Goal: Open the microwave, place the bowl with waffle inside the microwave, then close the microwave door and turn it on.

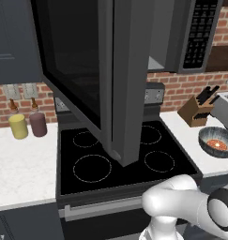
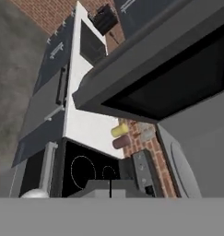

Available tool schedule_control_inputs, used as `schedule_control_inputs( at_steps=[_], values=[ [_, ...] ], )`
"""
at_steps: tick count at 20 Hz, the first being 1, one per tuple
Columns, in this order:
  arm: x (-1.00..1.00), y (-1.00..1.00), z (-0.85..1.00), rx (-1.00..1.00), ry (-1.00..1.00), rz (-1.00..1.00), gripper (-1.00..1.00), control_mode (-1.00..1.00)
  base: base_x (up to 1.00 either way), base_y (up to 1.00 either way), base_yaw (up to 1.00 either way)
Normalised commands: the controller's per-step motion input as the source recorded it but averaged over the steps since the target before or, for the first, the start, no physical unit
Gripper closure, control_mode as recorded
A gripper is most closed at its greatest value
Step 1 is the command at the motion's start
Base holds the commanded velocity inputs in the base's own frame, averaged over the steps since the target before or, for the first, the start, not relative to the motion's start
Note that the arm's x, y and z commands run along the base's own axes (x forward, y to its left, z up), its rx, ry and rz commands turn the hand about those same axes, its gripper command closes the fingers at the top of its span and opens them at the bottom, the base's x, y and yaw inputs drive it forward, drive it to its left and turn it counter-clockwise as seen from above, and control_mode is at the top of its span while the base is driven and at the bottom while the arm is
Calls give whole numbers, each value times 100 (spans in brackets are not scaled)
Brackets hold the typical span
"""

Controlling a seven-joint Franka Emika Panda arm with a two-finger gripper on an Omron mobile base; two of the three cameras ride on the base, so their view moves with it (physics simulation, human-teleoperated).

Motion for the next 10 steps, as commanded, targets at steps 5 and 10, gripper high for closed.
schedule_control_inputs(
  at_steps=[5,10],
  values=[
    [57,-11,-28,7,-15,41,100,-100,0,0,0],
    [46,-50,-82,0,-25,4,100,-100,0,0,0]
  ],
)
